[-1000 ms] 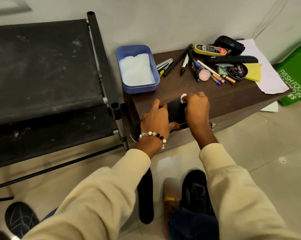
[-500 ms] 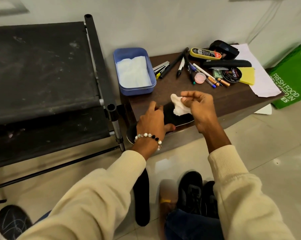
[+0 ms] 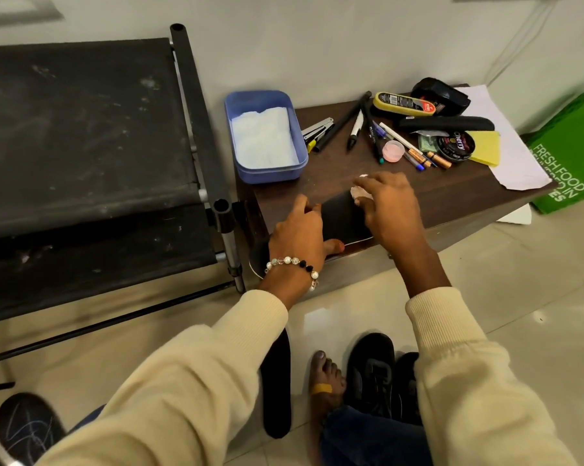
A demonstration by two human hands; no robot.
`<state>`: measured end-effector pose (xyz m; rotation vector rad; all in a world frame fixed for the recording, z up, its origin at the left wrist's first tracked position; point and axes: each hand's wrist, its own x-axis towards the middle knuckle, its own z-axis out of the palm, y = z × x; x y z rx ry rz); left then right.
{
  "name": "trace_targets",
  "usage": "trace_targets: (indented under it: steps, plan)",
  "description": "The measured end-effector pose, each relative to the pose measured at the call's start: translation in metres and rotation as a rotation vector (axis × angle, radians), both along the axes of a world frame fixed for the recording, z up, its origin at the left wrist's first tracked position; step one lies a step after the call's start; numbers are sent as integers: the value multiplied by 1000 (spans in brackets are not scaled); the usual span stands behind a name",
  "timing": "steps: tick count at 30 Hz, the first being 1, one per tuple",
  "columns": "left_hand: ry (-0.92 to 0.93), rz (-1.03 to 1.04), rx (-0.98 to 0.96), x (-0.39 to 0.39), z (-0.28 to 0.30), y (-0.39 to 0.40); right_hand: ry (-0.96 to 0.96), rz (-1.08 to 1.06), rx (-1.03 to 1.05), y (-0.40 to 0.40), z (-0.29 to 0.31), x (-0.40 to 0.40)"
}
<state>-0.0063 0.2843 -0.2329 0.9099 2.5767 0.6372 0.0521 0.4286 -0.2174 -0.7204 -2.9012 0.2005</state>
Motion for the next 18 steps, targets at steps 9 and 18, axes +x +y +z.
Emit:
trace_targets:
  steps: [9, 18]
  plan:
    - [-4, 14, 14, 0, -1, 0, -160, 116, 2, -26, -10, -15]
    - [-34, -24, -14, -4, 0, -3, -76, -118, 19, -19, -12, -15]
